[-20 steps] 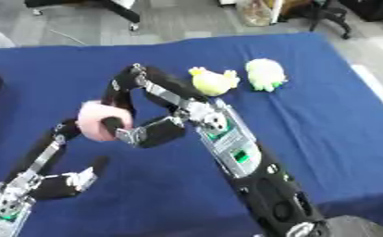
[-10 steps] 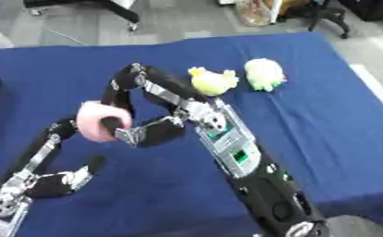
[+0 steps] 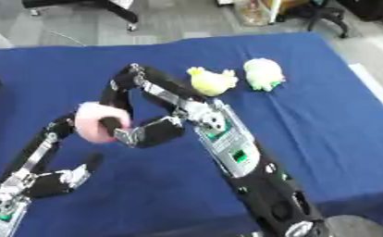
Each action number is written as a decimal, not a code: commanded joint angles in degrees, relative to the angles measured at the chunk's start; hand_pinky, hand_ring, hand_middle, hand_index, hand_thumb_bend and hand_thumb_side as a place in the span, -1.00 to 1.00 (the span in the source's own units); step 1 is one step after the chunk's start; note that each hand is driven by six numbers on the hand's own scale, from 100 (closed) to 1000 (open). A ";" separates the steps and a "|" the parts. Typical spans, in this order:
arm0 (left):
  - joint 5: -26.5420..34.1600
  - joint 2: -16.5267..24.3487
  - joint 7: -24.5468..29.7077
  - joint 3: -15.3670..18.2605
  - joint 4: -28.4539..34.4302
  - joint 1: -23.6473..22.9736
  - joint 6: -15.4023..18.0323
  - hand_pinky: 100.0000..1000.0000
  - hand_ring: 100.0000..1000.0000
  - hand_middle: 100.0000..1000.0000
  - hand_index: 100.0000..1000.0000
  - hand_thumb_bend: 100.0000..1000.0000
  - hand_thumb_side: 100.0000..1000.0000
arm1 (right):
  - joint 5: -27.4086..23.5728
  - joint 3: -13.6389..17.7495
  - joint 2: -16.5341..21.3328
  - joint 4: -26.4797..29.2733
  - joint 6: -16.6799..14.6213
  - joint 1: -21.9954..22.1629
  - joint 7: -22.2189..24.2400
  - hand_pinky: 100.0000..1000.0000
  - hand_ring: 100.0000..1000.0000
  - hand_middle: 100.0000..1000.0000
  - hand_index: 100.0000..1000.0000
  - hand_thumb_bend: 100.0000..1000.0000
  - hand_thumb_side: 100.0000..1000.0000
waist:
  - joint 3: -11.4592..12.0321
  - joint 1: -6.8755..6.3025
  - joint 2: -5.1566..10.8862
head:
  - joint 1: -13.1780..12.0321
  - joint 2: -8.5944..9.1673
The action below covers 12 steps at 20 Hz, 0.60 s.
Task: Pick up the objects with one hand, pass them to the other hand, and then place them into the box on the other side of the table.
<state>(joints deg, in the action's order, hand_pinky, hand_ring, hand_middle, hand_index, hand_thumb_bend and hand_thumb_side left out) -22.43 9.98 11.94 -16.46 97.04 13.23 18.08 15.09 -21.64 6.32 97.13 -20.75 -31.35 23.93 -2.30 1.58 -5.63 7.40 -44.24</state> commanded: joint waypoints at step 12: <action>1.51 -0.62 -3.28 -0.10 0.34 1.63 0.17 0.57 0.48 0.49 0.82 -0.45 0.08 | -1.62 -0.50 0.81 -0.12 -0.08 -0.74 1.16 0.16 -0.48 -0.49 -0.52 -1.00 -1.00 | -0.03 -0.11 0.50 | 0.40 0.12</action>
<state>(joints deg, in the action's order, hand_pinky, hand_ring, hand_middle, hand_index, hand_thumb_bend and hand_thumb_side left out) -21.22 9.49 9.13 -16.51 96.41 14.10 18.13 13.84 -22.27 6.50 96.62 -20.79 -31.30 24.88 -2.31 1.58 -5.63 7.66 -44.24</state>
